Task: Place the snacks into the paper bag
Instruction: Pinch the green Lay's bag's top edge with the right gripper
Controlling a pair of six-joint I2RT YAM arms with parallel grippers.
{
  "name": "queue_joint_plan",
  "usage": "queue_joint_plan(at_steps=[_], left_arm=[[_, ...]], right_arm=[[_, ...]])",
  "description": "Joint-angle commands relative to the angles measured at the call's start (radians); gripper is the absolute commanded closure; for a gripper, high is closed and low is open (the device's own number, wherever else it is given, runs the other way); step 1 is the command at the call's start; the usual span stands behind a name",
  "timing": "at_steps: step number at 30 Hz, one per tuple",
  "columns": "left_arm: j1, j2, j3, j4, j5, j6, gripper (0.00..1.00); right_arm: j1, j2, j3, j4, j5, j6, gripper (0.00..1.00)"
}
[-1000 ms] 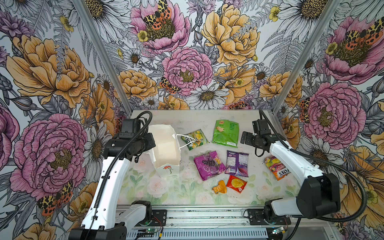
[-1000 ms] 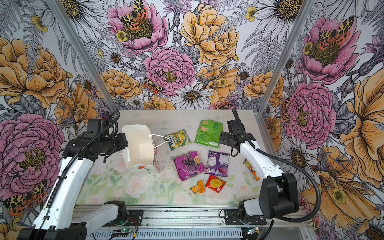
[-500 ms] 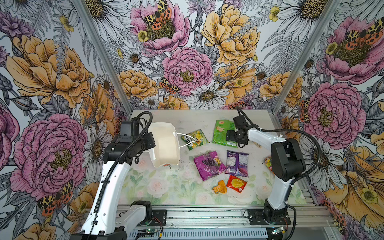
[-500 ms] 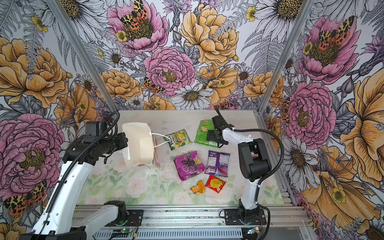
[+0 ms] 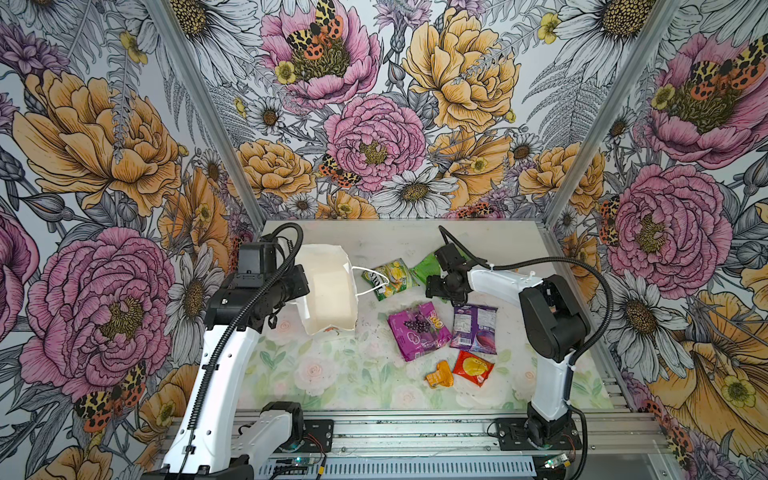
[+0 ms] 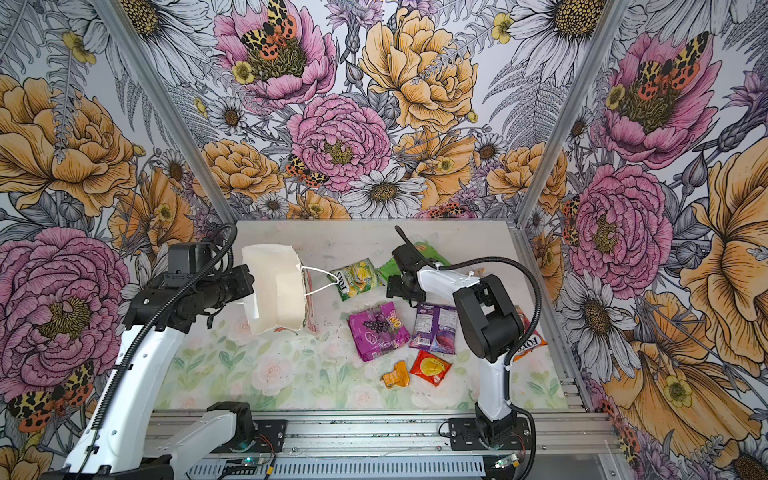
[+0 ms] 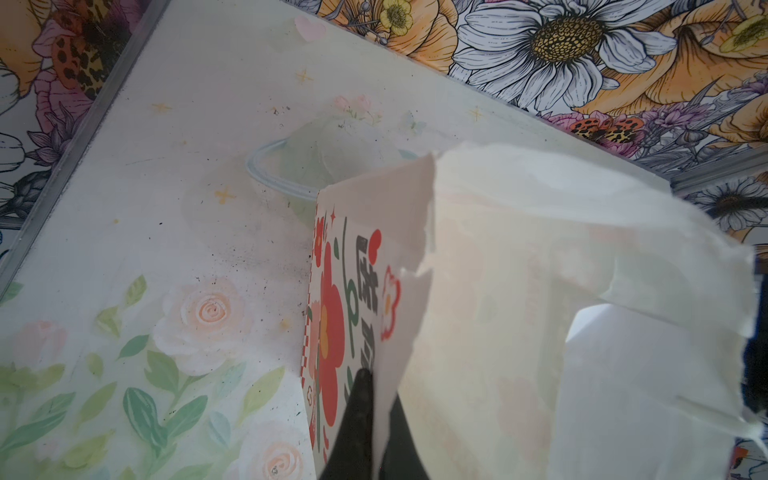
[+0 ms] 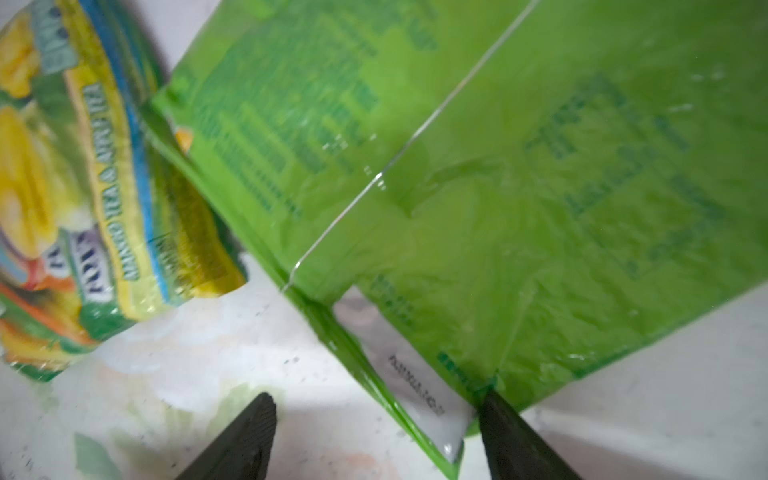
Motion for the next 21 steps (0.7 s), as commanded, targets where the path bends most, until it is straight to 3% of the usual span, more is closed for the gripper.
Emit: queue_joint_plan(at_steps=[1,7,10,16,21], left_arm=[[0.015,-0.02,-0.004,0.031,-0.015,0.012,1.0],[0.022,-0.015,0.014,0.028,0.001,0.007,1.0],[0.026,-0.011,0.024,0.026,0.013,0.008,1.0],[0.032,-0.006,0.042,0.019,0.055,0.011,1.0],[0.033,0.002,0.066,0.005,0.06,0.019,1.0]], right_arm=[[0.012,-0.095,-0.006,0.003,-0.006,-0.003,0.2],[-0.099,-0.165,0.04,-0.024,0.176,-0.194,0.16],[-0.19,-0.128,0.083,-0.027,0.195,-0.266,0.15],[-0.318,0.016,0.221,-0.026,0.051,-0.35,0.14],[-0.358,0.125,0.345,-0.041,-0.034,-0.369,0.13]])
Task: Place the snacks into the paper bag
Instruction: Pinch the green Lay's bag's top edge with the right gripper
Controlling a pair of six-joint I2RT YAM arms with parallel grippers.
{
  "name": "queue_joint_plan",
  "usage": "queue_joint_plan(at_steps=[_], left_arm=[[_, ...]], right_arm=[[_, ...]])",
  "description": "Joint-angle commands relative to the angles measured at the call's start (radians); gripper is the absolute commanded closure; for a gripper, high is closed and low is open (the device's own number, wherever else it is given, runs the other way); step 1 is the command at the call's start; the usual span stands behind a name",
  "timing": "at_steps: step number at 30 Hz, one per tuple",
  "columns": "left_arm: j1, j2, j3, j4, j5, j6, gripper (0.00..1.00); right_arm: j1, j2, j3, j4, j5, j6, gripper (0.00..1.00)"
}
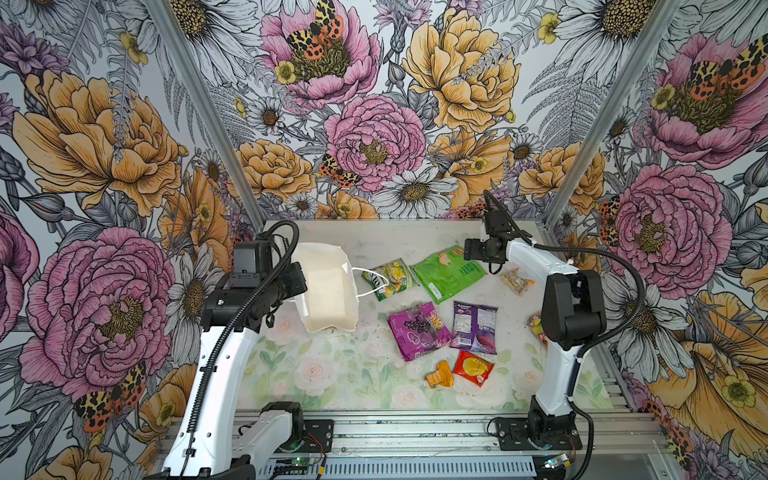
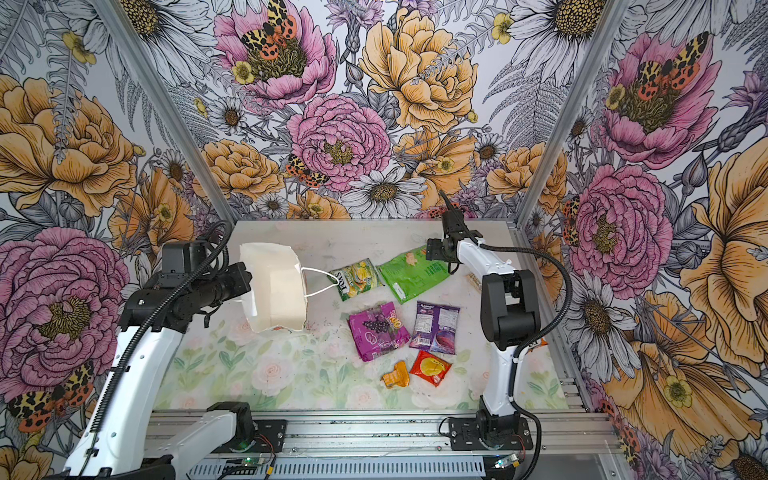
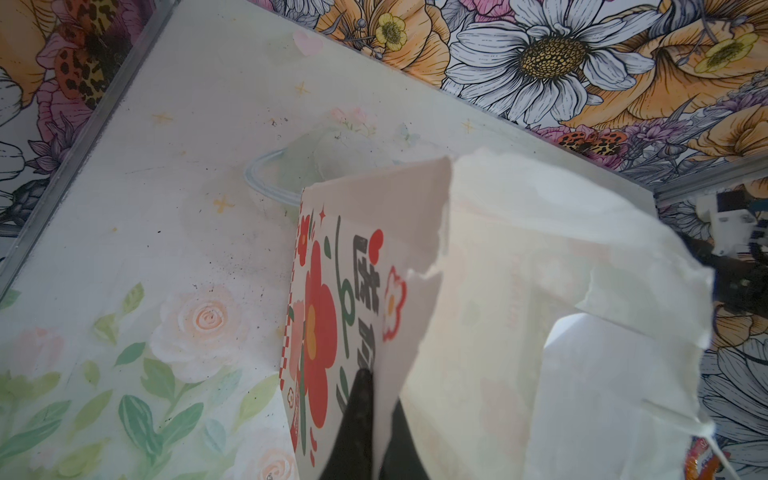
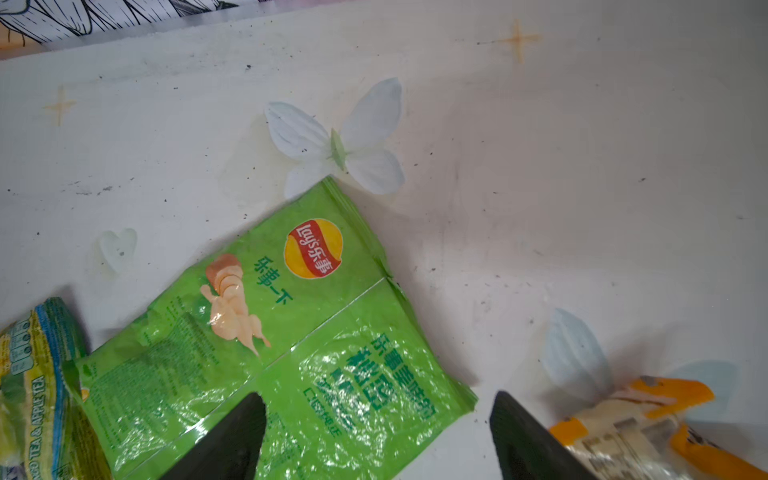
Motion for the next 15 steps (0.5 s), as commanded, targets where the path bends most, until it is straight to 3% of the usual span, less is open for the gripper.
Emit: queue_joint_plan(at_steps=[1,15], left_arm=[[0.012,0.006,0.038,0.004,0.04,0.017,1.0],[0.013,-0.006,0.046,-0.031,0.05,0.018,1.0]], right_arm=[[-0.008,0.062,0.093,-0.024,-0.076,-0.048,0.13],[-0.021,0.335,0.425,-0.233,-0.089,-0.138,0.15]])
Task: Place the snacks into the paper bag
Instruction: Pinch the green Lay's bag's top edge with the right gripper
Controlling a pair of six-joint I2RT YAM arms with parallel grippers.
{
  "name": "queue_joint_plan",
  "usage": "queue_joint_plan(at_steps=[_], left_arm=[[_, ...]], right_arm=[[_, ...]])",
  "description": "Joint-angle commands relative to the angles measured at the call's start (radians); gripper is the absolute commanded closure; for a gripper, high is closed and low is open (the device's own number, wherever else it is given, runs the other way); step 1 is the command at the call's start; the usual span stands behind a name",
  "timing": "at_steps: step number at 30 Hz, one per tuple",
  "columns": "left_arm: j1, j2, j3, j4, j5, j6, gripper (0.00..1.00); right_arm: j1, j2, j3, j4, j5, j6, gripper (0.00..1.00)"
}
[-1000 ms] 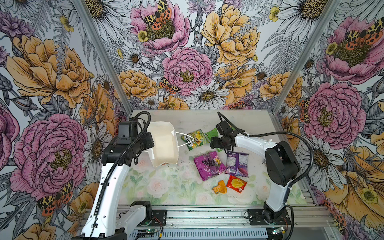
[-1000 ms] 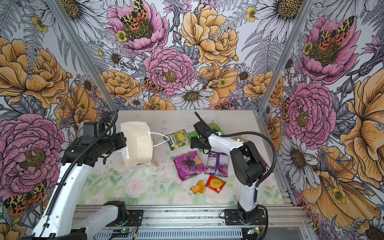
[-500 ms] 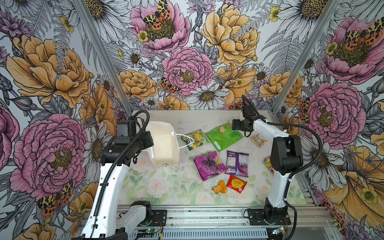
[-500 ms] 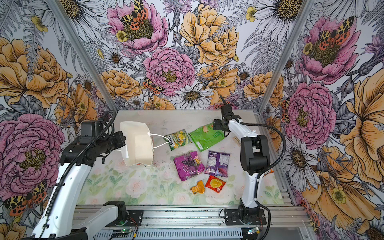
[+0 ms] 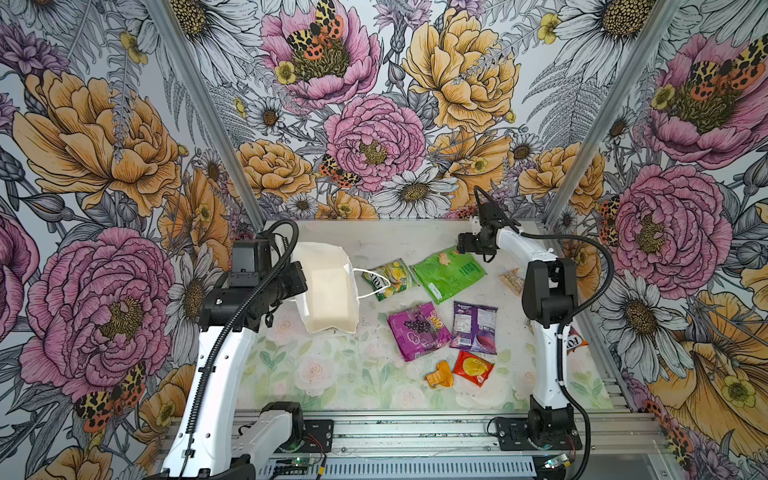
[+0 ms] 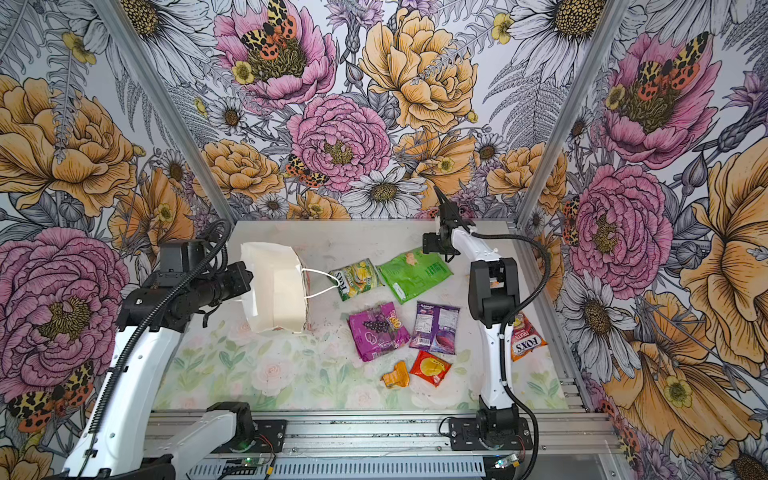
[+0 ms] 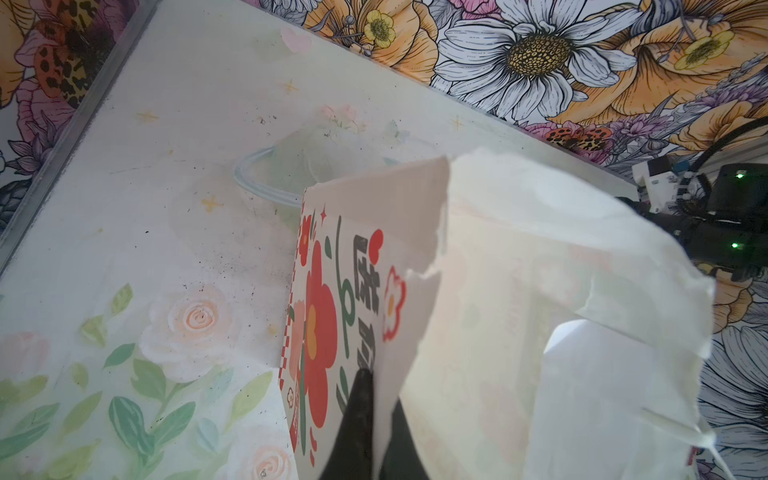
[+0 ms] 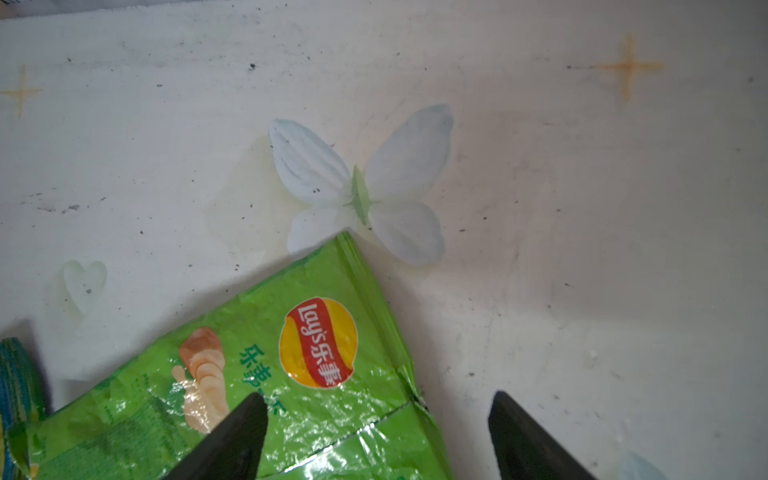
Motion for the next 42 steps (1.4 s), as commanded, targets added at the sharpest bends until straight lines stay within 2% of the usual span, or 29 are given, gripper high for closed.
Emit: queue_joint_plan(at_steps=[1,8,11,16,22,27,34,42], left_arm=[[0.012,-0.013,0.03,-0.007,0.021,0.014,1.0],[0.013,-0.018,0.014,-0.009,0.023,0.011,1.0],[0.013,-0.018,0.011,-0.008,0.024,0.011,1.0],[0.013,-0.022,0.008,-0.008,0.017,0.009,1.0],[0.013,-0.014,-0.001,-0.006,0.017,0.01,1.0],[0.013,-0.014,-0.005,-0.006,0.015,0.007,1.0],[0.009,-0.001,-0.007,-0.006,0.037,0.007,1.0],[0.006,0.043,0.016,-0.013,0.135,0.01,1.0]], right_arm=[[-0.003,0.072,0.088,-0.11,-0.014,-0.043,0.15],[0.001,0.118,0.129,-0.202,-0.024,-0.057,0.23],[0.005,0.112,0.108,-0.22,-0.082,-0.052,0.31],[-0.004,0.082,0.023,-0.237,-0.155,0.05,0.43],[-0.005,0.021,-0.087,-0.21,-0.13,0.121,0.62],[-0.009,-0.057,-0.202,-0.117,-0.163,0.183,0.79],[-0.031,-0.259,-0.484,0.151,-0.273,0.346,1.0],[-0.115,-0.451,-0.757,0.422,-0.386,0.562,1.0]])
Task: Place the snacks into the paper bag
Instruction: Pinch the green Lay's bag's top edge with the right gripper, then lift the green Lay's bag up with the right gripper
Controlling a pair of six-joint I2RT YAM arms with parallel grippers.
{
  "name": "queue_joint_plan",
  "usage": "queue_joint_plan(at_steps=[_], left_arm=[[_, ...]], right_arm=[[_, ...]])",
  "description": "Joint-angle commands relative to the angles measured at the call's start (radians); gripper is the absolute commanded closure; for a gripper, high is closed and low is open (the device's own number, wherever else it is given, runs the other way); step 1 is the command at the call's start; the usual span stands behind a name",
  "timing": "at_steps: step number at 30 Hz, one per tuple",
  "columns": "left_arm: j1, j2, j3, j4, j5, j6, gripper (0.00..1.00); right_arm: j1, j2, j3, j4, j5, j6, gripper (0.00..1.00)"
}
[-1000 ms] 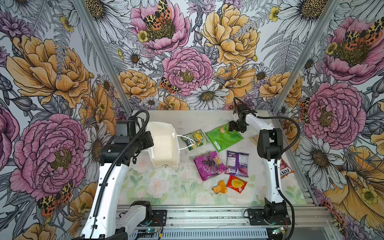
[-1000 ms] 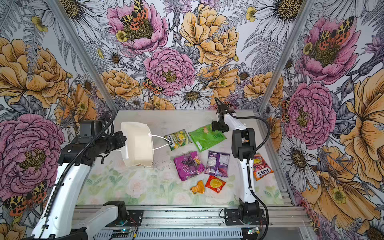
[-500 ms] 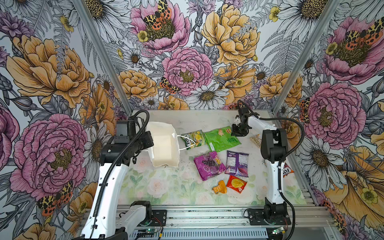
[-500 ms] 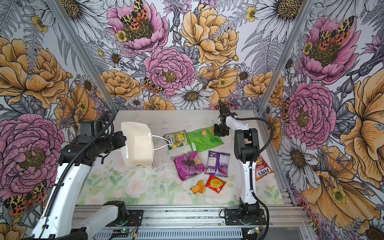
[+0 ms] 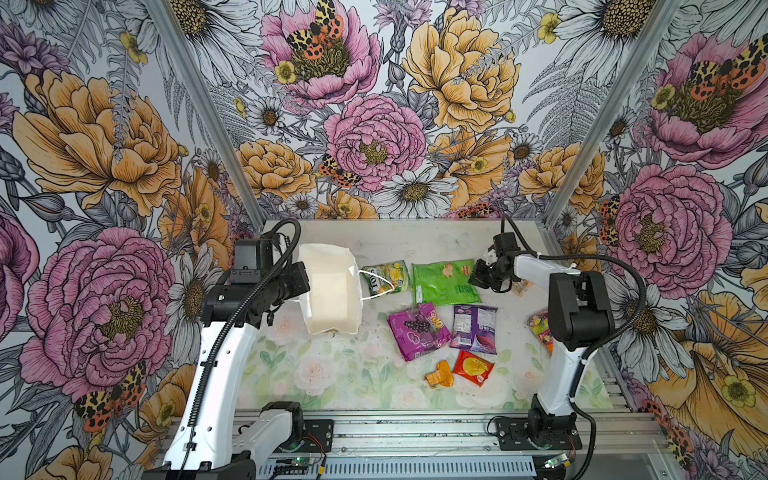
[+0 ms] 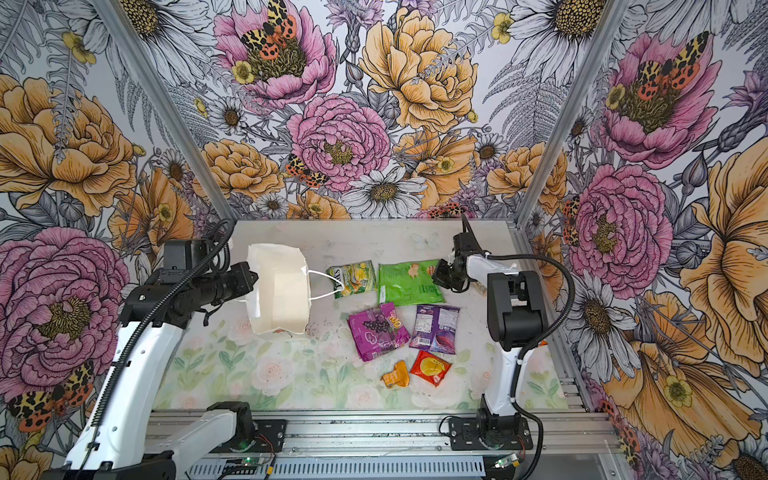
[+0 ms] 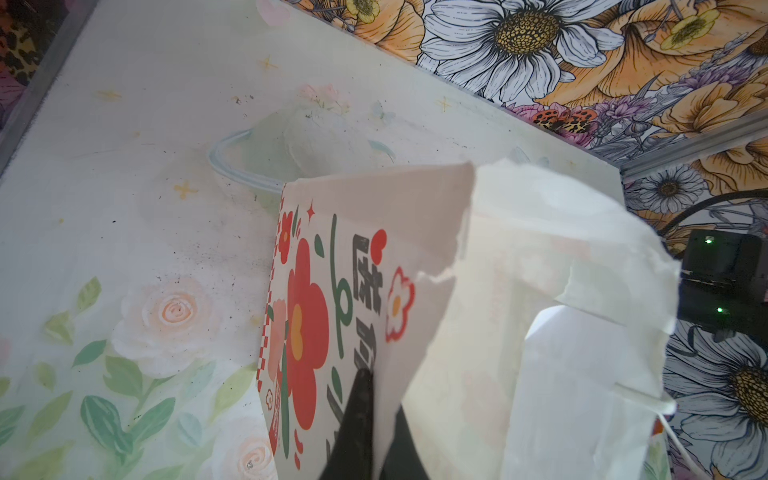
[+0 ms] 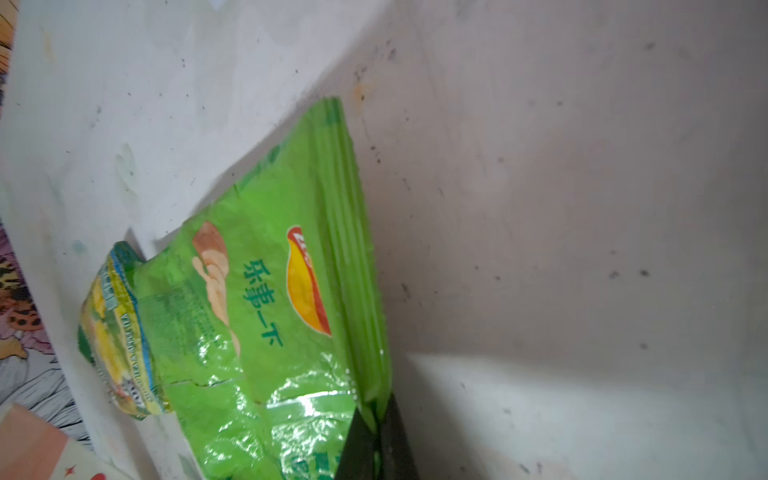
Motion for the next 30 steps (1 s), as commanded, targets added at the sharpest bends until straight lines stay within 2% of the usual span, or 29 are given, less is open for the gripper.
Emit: queue_joint_plan(at_steps=[1,5,10,16,25,30], left_arm=[[0.004,0.015,0.02,-0.01,0.056,0.01,1.0],[-0.002,0.04,0.04,-0.02,0.044,0.016,1.0],[-0.023,0.086,0.091,-0.056,0.019,0.027,1.0],[-0.047,0.122,0.118,-0.075,-0.028,0.028,1.0],[-0.057,0.139,0.13,-0.086,-0.036,0.027,1.0],[-0.059,0.152,0.142,-0.086,-0.039,0.027,1.0]], right_arm=[[-0.035,-0.08,-0.074,0.189,-0.085,0.139,1.0],[-0.023,-0.132,-0.131,0.243,-0.14,0.146,1.0],[-0.024,-0.252,-0.245,0.278,-0.084,0.187,1.0],[-0.02,-0.363,-0.343,0.341,-0.084,0.24,1.0],[-0.015,-0.52,-0.386,0.345,-0.046,0.275,1.0],[-0.014,-0.577,-0.365,0.301,0.007,0.245,1.0]])
